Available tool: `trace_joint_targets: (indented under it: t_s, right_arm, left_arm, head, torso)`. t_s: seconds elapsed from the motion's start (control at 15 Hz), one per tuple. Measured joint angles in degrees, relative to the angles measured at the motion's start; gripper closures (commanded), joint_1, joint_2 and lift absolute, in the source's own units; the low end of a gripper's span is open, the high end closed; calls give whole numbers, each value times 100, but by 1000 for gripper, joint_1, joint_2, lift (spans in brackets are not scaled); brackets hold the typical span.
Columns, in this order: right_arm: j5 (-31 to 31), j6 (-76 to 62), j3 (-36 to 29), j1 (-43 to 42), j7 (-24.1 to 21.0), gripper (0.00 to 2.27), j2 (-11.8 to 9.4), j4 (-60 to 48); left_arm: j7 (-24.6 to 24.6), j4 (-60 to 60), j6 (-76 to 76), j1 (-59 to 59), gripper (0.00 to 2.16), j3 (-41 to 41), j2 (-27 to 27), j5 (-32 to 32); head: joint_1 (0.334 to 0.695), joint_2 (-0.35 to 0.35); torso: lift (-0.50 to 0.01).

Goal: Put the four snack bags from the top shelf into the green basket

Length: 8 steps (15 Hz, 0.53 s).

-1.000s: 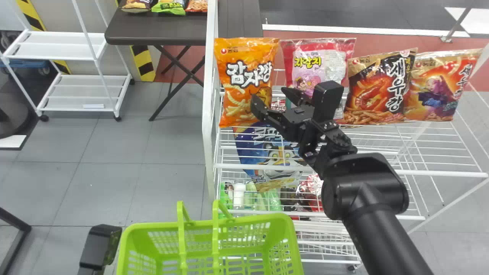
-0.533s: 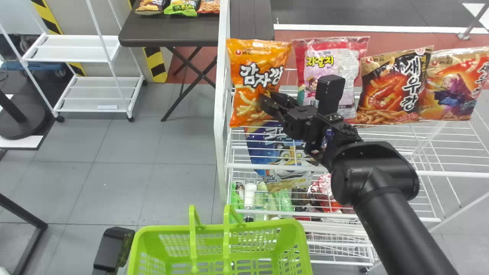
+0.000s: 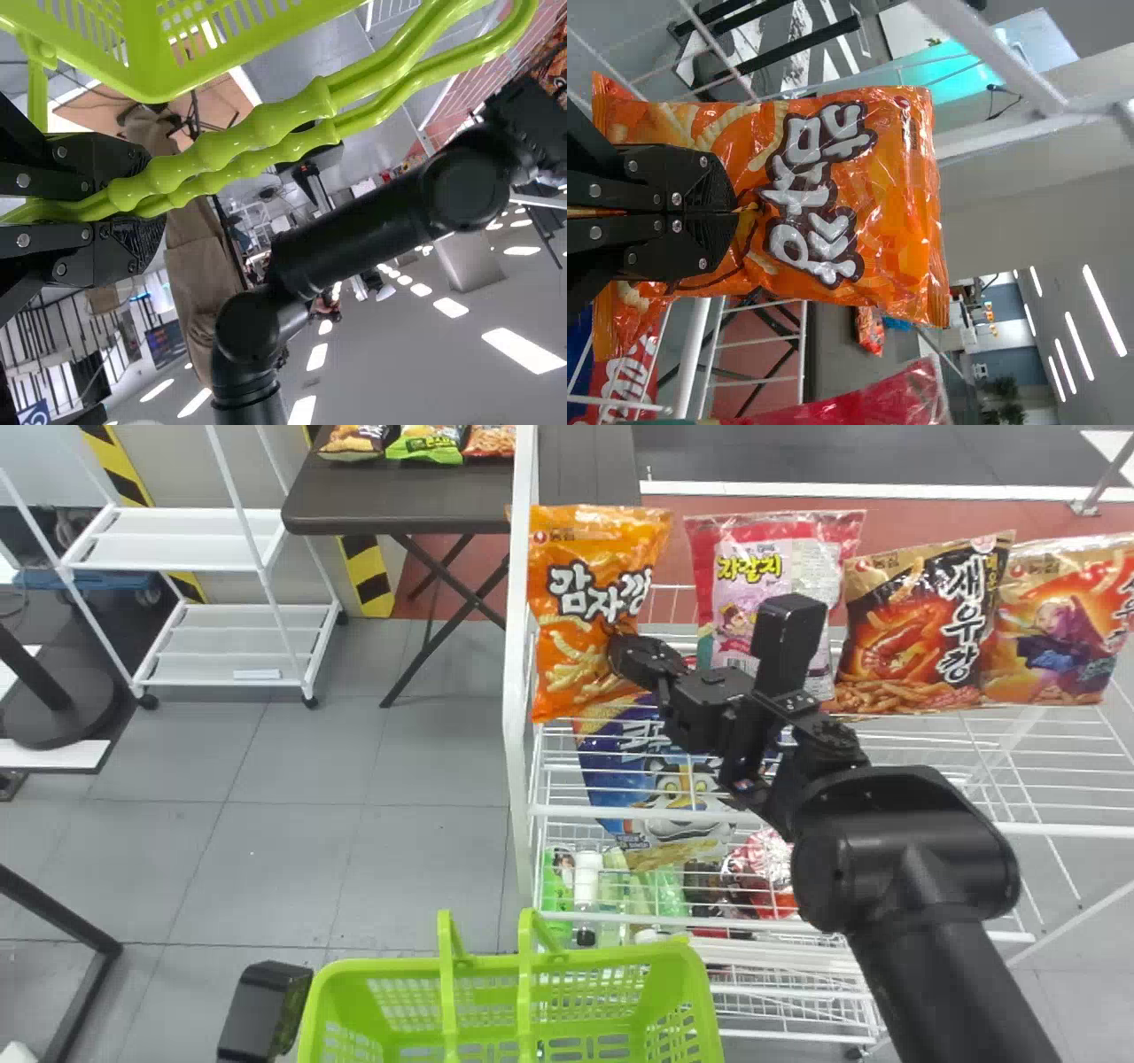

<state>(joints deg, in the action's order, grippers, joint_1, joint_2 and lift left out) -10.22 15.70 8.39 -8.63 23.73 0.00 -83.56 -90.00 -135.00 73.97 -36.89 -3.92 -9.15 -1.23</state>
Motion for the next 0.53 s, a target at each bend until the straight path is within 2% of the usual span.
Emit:
trace_joint_targets:
  t_s: [0.13,0.33,0.53]
  right_arm:
    - [-38,483,-115,367,-7,2250,0,-759]
    - [-184,1427,-672,1270,5,2250,0,-2173]
    - [-815,2582,-1423,2290,152,2250,0,-3641]
  left_arm:
    - [0,-5,0,8,2145,-11,8,0]
    - [0,-4,0,65,2145,-63,26,-4]
    - [0,31,3,168,2145,-163,55,-29]
  head:
    - [695,27]
    - [695,-33]
    - [695,-113]
  torso:
    - [0]
    - [0]
    - [0]
